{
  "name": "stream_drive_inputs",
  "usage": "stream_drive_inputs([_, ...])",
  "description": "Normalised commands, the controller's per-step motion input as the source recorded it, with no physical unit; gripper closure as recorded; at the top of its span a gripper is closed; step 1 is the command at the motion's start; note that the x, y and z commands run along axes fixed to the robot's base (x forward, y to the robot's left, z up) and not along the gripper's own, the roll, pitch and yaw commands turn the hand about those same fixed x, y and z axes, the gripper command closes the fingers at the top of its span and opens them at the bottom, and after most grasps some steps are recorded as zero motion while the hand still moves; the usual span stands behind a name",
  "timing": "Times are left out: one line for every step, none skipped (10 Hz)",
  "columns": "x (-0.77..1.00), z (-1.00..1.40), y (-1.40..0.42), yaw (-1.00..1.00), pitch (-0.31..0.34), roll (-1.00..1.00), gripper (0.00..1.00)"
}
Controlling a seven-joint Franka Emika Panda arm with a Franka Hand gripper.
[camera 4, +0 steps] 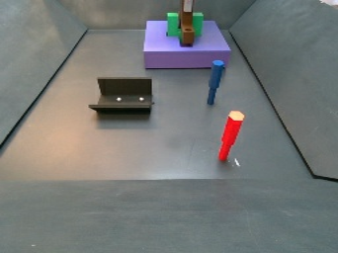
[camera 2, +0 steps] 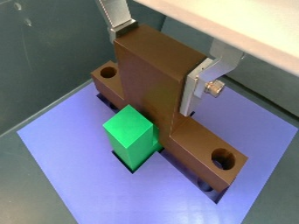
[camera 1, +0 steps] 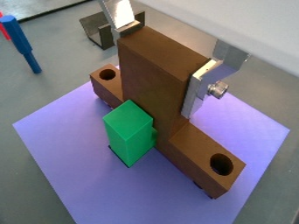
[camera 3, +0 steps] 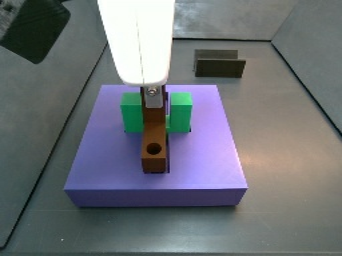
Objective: Pick up the brown object. Move up. Move to above the board. Insert the brown object.
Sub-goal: Insert the brown object.
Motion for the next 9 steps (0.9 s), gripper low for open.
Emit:
stream_drive_inputs([0.07, -0.25, 0.0, 0.01, 0.0, 0.08, 1.0])
stream_drive_inputs([0.06, -0.22, 0.02, 0.0, 0.0, 0.07, 1.0])
stream_drive_inputs([0.04, -0.19, 0.0, 0.0, 0.0, 0.04, 1.0])
stream_drive_inputs([0.06, -0.18, 0.0, 0.0, 0.0, 0.01, 1.0])
stream_drive_inputs([0.12, -0.11, 0.0, 0.0, 0.0, 0.0, 1.0])
stream_drive_inputs([0.23, -0.07, 0.0, 0.0, 0.0, 0.01, 1.0])
stream_drive_inputs([0.18, -0.16, 0.01, -0.06, 0.0, 0.13, 1.0])
stream_drive_inputs([0.08, -0.16, 0.03, -0.06, 0.0, 0.12, 1.0])
stream_drive_inputs([0.07, -0.14, 0.0, -0.03, 0.0, 0.08, 1.0])
